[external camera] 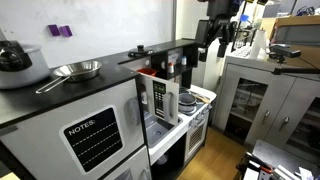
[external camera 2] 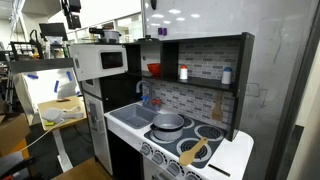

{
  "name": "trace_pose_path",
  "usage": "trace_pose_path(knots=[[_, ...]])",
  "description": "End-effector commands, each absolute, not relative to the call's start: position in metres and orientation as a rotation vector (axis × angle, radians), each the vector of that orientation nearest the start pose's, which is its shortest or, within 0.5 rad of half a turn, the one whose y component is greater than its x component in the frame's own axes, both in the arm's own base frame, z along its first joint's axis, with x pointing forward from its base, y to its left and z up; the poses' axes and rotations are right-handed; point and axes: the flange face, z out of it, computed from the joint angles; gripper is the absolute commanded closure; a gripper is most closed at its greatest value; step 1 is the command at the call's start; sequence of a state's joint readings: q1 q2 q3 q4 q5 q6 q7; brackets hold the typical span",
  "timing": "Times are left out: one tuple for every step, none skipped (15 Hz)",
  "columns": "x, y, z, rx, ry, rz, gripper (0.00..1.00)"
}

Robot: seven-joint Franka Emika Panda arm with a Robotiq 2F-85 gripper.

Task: Close the top door

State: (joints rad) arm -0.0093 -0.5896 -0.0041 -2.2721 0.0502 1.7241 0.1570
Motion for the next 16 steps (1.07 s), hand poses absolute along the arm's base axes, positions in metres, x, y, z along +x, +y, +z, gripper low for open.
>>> trace_pose_path(knots=[[0.376,-0.001,0.578,-3.074,0.272,-0.058,0.00],[0.376,-0.001,0.578,-3.074,0.272,-0.058,0.00],[0.376,-0.001,0.578,-3.074,0.272,-0.058,0.00],[0.376,-0.001,0.578,-3.074,0.272,-0.058,0.00],[0.376,-0.001,0.578,-3.074,0.272,-0.058,0.00],[0.376,-0.001,0.578,-3.074,0.272,-0.058,0.00],[0.376,-0.001,0.578,-3.074,0.272,-0.058,0.00],[0.376,-0.001,0.578,-3.074,0.272,-0.058,0.00],[0.376,-0.001,0.578,-3.074,0.272,-0.058,0.00],[0.376,-0.001,0.578,-3.074,0.272,-0.058,0.00],[0.376,-0.001,0.578,-3.074,0.272,-0.058,0.00],[0.377,0.000,0.579,-3.079,0.253,-0.059,0.00],[0.379,0.002,0.579,-3.078,0.252,-0.062,0.00],[0.380,0.004,0.580,-3.083,0.243,-0.071,0.00],[0.384,0.009,0.580,-3.090,0.228,-0.091,0.00],[0.386,0.013,0.580,-3.098,0.217,-0.093,0.00]])
